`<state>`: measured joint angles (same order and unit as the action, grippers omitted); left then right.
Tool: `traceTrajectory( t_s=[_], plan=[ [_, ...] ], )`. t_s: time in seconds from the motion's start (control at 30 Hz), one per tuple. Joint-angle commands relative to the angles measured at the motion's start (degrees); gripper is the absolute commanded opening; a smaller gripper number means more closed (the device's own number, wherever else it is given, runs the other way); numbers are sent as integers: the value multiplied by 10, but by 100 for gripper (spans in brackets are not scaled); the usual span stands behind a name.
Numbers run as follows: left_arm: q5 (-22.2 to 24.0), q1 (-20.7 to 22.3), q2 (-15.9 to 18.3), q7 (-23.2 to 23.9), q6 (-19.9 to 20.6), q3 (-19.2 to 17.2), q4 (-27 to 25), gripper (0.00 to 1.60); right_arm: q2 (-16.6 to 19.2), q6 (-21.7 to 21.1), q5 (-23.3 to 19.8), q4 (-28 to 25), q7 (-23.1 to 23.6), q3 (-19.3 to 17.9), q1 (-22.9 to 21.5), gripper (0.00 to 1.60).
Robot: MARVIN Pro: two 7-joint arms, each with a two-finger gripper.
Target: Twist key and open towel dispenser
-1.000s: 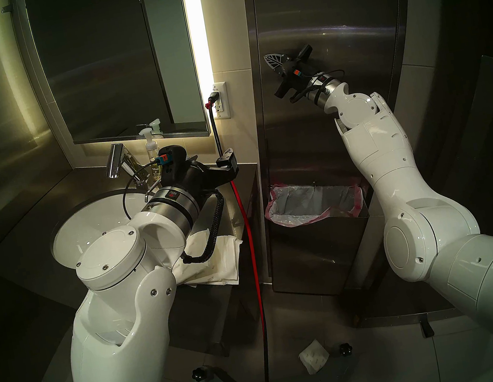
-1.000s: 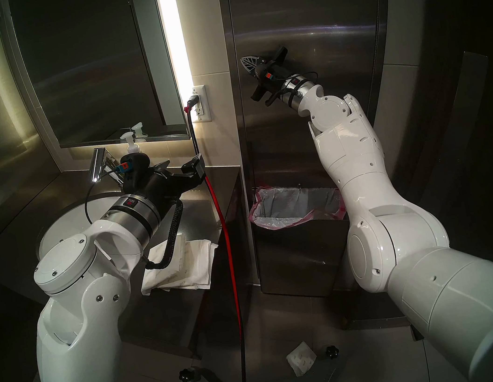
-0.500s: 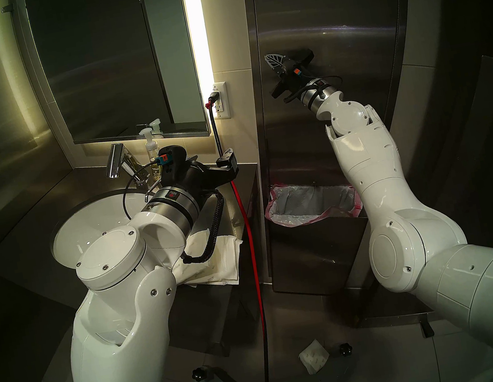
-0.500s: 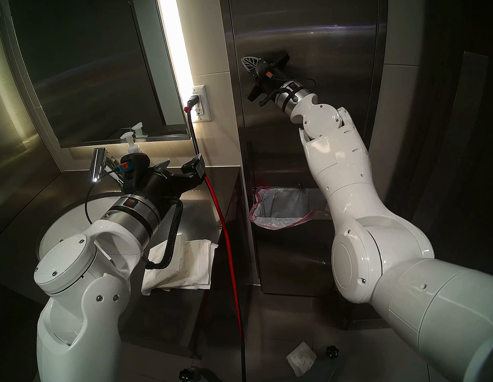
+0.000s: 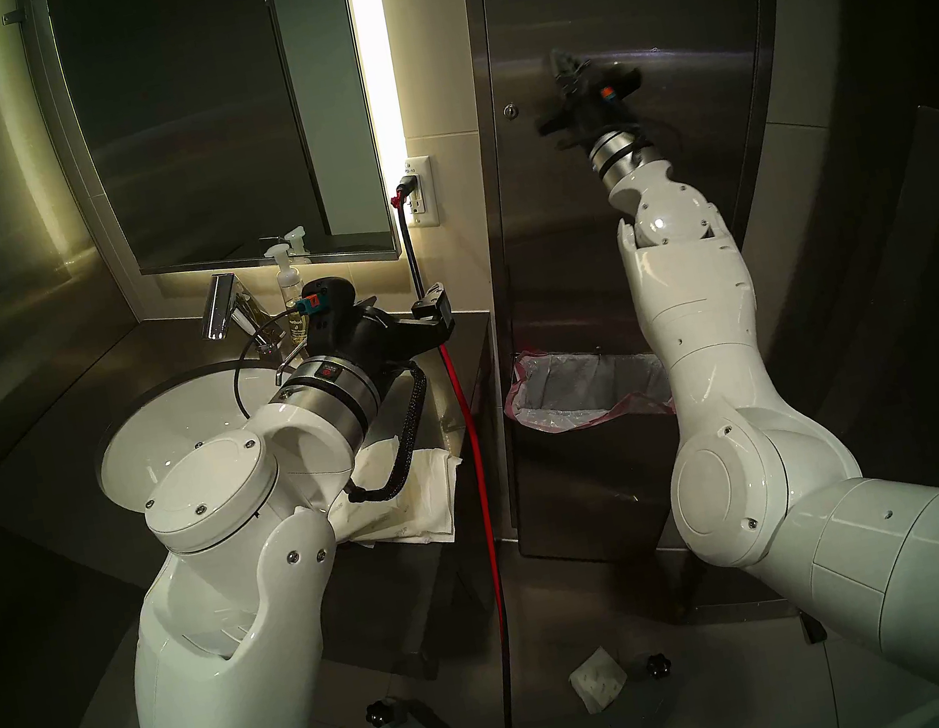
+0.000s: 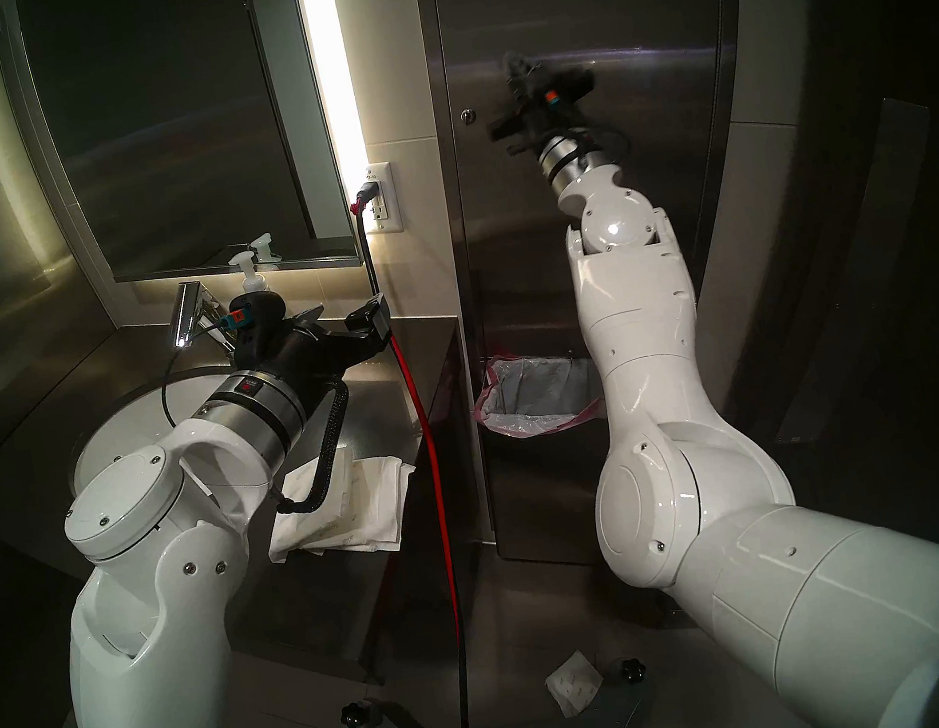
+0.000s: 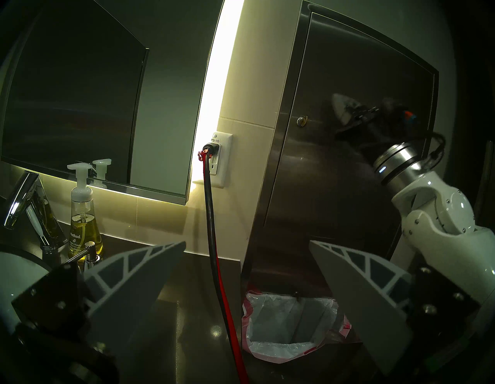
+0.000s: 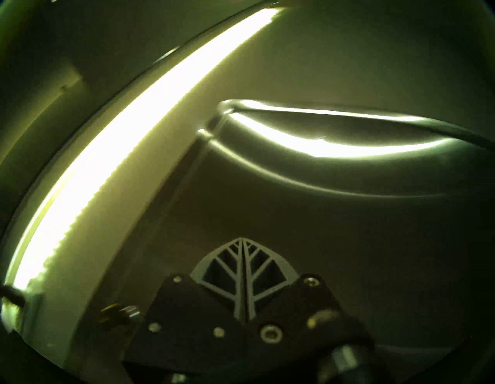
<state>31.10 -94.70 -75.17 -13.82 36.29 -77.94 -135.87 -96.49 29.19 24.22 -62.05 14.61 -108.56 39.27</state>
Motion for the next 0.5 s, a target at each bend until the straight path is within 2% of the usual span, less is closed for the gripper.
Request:
traceTrajectory(
  t_s=[0.0,0.1,0.17,0.2,0.23,0.27,0.3,0.33,0.47],
  plan=[
    [-1,3,-1,-1,0,1,-6,160,-44,-22,-26,-68,-14,-9,20,0],
    [-1,3,-1,-1,0,1,-6,160,-47,-26,-24,-89,-5,-2,36,0],
    [-1,3,-1,0,0,1,-6,160,-42,-14,-23,-107,33,22,59,0],
    [-1,3,-1,0,0,1,-6,160,-42,-14,-23,-107,33,22,59,0],
    [-1,3,-1,0,0,1,-6,160,-45,-18,-22,-121,44,29,72,40],
    [-1,3,-1,0,0,1,-5,160,-47,-12,-22,-128,50,35,82,68],
    [-1,3,-1,0,0,1,-5,160,-54,-11,-23,-138,66,38,94,157],
    [-1,3,-1,0,0,1,-5,160,-57,-17,-28,-159,71,45,112,160],
    [-1,3,-1,0,0,1,-6,160,-63,-17,-29,-181,88,49,135,160]
  ],
)
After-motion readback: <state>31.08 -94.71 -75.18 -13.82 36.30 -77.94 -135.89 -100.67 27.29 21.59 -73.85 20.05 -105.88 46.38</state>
